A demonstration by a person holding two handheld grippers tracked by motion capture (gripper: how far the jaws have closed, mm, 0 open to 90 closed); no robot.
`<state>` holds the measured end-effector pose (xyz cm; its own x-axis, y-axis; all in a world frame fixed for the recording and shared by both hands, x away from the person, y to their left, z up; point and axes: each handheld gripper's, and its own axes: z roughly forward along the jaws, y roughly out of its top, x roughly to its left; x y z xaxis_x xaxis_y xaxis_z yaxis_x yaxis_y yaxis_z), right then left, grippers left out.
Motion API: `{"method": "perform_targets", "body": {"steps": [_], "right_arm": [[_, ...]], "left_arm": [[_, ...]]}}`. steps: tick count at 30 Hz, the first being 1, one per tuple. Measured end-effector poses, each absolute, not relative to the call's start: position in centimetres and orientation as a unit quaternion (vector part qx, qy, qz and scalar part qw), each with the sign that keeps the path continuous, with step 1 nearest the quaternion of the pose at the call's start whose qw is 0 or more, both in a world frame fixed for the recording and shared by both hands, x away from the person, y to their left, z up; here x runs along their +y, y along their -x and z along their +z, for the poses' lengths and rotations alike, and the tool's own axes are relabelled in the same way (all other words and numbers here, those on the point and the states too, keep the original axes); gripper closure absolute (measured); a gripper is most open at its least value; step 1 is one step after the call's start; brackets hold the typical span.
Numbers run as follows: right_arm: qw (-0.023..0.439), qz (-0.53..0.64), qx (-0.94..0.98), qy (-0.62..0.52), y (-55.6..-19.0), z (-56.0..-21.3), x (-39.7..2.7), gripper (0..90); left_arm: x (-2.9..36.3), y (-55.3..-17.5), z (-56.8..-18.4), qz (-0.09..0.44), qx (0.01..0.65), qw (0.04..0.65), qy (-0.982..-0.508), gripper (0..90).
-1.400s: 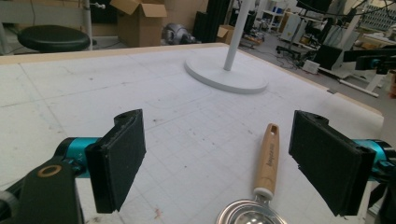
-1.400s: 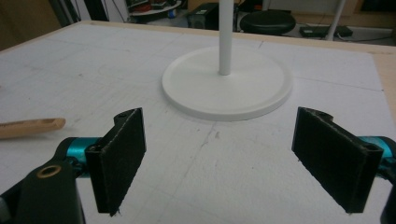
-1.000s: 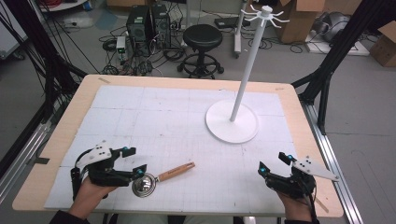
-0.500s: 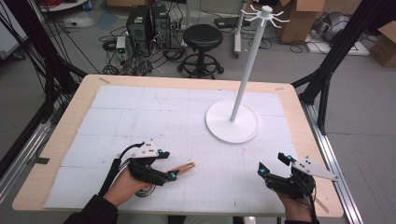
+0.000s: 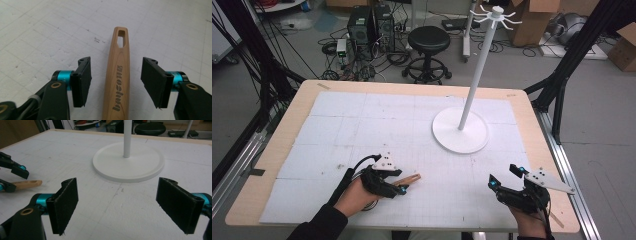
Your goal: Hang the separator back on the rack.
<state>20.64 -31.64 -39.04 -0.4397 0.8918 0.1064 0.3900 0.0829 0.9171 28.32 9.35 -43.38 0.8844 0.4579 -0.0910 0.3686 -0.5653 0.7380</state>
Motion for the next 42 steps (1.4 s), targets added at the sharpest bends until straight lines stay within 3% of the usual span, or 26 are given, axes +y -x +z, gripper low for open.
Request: {"method": "perform_targets", "body": {"steps": [20,31,36,42], "right_arm": [[0.249,0.493,0.692,-0.466,-20.6,-39.1,-31.6,16.9],[0.246,0.494,0.691,-0.466,-20.7,-39.1,-31.6,17.2],[0.23,0.503,0.691,-0.466,-20.7,-39.1,-31.6,22.5],[0.225,0.509,0.694,-0.457,-20.7,-39.1,-31.3,21.7]], "left_arm": [[8.7,-28.1,-43.6,0.078,0.207,0.365,-0.904,66.1],[8.7,-27.9,-43.4,0.088,0.207,0.365,-0.903,67.1],[9.4,-27.7,-42.5,0.087,0.212,0.394,-0.89,67.2],[10.8,-26.7,-40.8,0.11,0.215,0.438,-0.866,67.3]]}}
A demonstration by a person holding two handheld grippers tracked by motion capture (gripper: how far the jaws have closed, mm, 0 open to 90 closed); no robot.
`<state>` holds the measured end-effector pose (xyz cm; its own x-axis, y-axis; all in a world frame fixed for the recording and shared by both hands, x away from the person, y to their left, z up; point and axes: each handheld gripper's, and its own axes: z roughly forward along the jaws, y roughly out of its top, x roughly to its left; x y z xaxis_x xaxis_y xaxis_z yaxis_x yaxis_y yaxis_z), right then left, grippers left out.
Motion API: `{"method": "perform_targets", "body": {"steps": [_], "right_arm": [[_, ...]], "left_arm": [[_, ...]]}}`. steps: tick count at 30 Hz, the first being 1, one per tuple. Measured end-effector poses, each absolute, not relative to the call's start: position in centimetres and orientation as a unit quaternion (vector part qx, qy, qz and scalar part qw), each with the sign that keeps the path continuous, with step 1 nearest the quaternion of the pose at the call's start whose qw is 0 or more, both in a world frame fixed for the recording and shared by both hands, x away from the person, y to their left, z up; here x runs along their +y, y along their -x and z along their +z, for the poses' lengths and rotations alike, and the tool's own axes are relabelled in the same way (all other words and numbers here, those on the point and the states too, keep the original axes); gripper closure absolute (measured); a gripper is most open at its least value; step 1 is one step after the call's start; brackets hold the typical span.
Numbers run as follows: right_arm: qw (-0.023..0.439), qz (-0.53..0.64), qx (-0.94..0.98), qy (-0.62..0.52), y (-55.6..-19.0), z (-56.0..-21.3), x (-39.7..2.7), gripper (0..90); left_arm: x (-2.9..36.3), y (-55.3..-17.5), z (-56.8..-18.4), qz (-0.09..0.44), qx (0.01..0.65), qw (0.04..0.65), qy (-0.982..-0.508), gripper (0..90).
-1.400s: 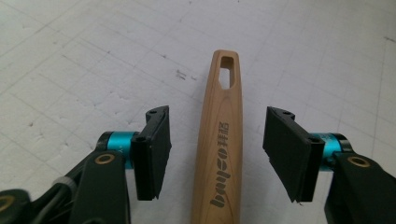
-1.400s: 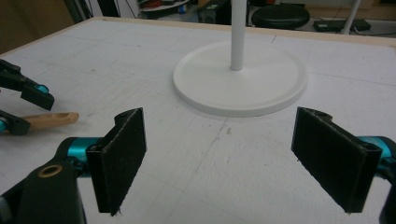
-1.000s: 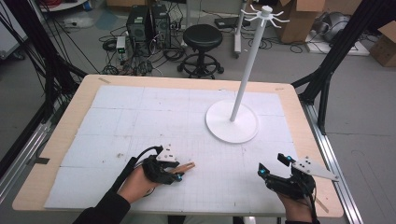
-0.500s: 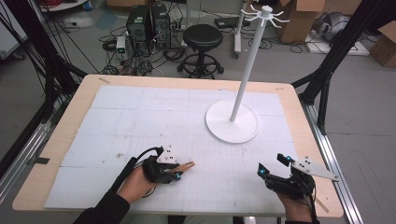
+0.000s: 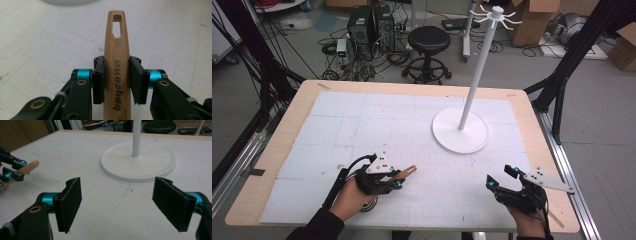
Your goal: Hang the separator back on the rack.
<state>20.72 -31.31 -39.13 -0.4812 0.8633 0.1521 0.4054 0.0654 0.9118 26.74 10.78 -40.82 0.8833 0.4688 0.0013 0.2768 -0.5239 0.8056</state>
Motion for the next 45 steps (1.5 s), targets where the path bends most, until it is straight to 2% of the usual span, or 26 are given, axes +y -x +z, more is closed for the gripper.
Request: {"method": "perform_targets", "body": {"steps": [6,11,18,25,33,41,45], "right_arm": [[0.22,0.519,0.693,-0.45,-20.7,-39.1,-31.2,20.3],[0.191,0.561,0.693,-0.41,-20.6,-38.6,-30.4,19.3],[0.182,0.563,0.709,-0.384,-20.7,-38.3,-29.1,20.5],[0.155,0.595,0.716,-0.331,-20.9,-37.8,-27.2,19.4],[0.096,0.623,0.73,-0.262,-21.0,-36.8,-23.7,23.8],[0.061,0.633,0.742,-0.211,-22.0,-35.5,-19.8,20.6],[0.044,0.648,0.739,-0.179,-22.4,-34.8,-17.7,24.2]], "left_arm": [[12.1,-26.1,-39.6,0.114,0.215,0.473,-0.847,67.3],[13.6,-25.3,-38.4,0.113,0.206,0.506,-0.83,67.3],[14.6,-24.7,-37.7,0.109,0.202,0.537,-0.812,67.3],[14.8,-24.2,-37.7,0.073,0.198,0.579,-0.787,67.3],[14.7,-23.5,-37.1,0.062,0.184,0.602,-0.775,67.3],[14.4,-23.0,-36.7,0.044,0.17,0.617,-0.767,67.2],[14.1,-22.7,-36.5,0.032,0.16,0.626,-0.762,67.2]]}}
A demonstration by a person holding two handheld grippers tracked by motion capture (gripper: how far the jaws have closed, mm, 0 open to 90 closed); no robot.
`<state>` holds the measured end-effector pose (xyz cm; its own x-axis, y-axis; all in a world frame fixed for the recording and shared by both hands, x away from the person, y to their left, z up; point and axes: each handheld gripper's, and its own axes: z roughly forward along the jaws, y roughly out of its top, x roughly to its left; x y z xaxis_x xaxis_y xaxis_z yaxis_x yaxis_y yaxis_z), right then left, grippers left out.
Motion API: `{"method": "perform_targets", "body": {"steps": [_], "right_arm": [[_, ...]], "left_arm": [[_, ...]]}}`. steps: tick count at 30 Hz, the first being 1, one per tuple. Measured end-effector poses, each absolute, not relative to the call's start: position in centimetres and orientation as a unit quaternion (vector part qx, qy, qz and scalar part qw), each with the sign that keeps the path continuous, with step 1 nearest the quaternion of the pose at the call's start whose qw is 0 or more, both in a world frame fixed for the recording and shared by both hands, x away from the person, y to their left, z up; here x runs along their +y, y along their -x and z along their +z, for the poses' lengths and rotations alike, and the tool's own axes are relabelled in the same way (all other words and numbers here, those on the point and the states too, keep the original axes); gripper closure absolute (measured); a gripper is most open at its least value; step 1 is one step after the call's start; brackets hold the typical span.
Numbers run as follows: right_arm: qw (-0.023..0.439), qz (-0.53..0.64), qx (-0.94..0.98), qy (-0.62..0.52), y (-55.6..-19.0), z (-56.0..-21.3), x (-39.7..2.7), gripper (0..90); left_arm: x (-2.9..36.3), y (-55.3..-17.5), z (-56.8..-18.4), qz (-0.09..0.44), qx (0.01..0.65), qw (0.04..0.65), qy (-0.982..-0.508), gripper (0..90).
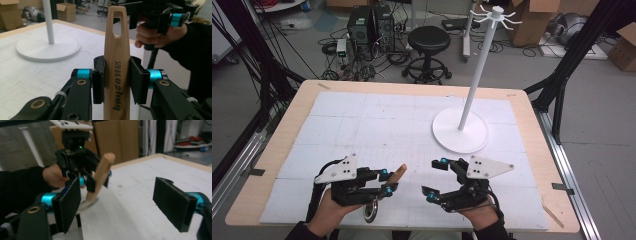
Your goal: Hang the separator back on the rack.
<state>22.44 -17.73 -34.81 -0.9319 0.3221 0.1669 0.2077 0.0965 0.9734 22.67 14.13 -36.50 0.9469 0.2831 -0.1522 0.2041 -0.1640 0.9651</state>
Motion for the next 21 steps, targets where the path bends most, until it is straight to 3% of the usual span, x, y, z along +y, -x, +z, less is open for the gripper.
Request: {"method": "perform_targets", "body": {"steps": [3,21], "right_arm": [[0.024,0.658,0.737,-0.15,-22.7,-34.2,-16.1,31.7],[-0.021,0.662,0.742,-0.103,-23.2,-33.8,-13.6,49.0]], "left_arm": [[14.0,-22.5,-36.4,0.019,0.15,0.633,-0.759,67.2],[14.0,-22.2,-36.4,-0.018,0.114,0.654,-0.748,67.2]]}}
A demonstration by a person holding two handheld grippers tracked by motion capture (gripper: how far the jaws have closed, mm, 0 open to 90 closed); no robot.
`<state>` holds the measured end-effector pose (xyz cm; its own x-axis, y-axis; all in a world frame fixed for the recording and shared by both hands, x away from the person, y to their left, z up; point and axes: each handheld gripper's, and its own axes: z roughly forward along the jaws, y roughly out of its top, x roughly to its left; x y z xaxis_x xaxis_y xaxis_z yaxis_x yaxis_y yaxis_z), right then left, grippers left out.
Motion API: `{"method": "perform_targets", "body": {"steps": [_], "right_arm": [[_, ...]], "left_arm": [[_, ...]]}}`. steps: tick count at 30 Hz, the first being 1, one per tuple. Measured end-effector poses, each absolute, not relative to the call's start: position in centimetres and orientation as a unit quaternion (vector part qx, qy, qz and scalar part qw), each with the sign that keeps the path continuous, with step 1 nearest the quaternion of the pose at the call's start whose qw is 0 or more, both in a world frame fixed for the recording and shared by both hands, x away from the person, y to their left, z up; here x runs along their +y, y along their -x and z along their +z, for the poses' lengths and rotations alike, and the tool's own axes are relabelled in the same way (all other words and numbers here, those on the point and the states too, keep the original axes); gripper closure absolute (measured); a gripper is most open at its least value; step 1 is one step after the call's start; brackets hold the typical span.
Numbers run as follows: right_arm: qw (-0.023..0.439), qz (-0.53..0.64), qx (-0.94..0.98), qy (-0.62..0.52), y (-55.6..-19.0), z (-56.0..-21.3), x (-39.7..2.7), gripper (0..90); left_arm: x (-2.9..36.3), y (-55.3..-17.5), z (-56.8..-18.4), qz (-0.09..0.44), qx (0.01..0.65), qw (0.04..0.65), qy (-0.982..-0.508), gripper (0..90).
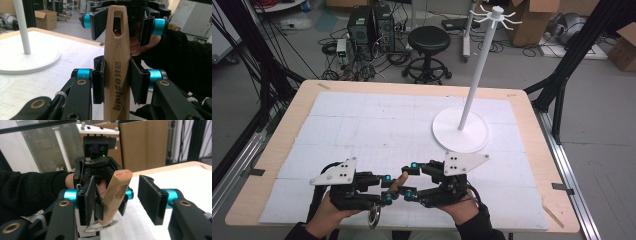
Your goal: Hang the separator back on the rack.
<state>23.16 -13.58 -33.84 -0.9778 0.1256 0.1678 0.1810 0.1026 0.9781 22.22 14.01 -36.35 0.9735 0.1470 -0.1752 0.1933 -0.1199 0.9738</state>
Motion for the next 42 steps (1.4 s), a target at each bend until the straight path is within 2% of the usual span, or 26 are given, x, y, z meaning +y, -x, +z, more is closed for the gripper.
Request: {"method": "perform_targets", "body": {"steps": [5,7,19,21,22,23,28,29,34,38,42], "right_arm": [[0.036,-0.668,-0.737,0.095,-23.3,-33.9,-13.6,57.7],[0.047,-0.67,-0.736,0.083,-23.4,-34.0,-13.6,67.9],[0.059,-0.665,-0.735,0.12,-22.8,-33.1,-13.1,70.5],[0.055,-0.667,-0.734,0.119,-22.6,-32.8,-12.8,70.8],[0.055,-0.667,-0.734,0.119,-22.6,-32.8,-12.8,70.8],[0.053,-0.669,-0.732,0.12,-22.3,-32.3,-12.7,71.1],[0.031,-0.668,-0.732,0.129,-22.0,-31.2,-12.7,71.3],[0.026,-0.667,-0.733,0.133,-22.0,-31.0,-12.8,71.3],[0.006,-0.666,-0.731,0.145,-22.1,-30.3,-12.5,71.3],[-0.009,-0.665,-0.729,0.163,-22.1,-29.7,-12.1,71.4],[-0.036,-0.662,-0.726,0.185,-22.1,-28.7,-11.9,71.3]], "left_arm": [[13.9,-22.2,-36.4,-0.023,0.105,0.655,-0.748,67.2],[13.8,-22.1,-36.4,-0.027,0.103,0.656,-0.747,67.2],[13.9,-22.1,-36.4,-0.041,0.099,0.663,-0.741,65.5],[13.7,-22.0,-36.4,-0.039,0.105,0.66,-0.743,50.7],[13.6,-22.0,-36.5,-0.041,0.107,0.655,-0.747,50.7],[13.4,-22.0,-36.5,-0.041,0.108,0.653,-0.749,44.7],[13.2,-21.8,-36.5,-0.029,0.112,0.66,-0.742,37.2],[13.3,-21.8,-36.5,-0.012,0.118,0.66,-0.742,37.3],[13.7,-21.9,-36.3,0.005,0.131,0.663,-0.737,37.9],[14.0,-22.0,-36.3,0.023,0.152,0.673,-0.723,30.4],[14.0,-21.9,-36.3,0.033,0.155,0.671,-0.724,30.4]]}}
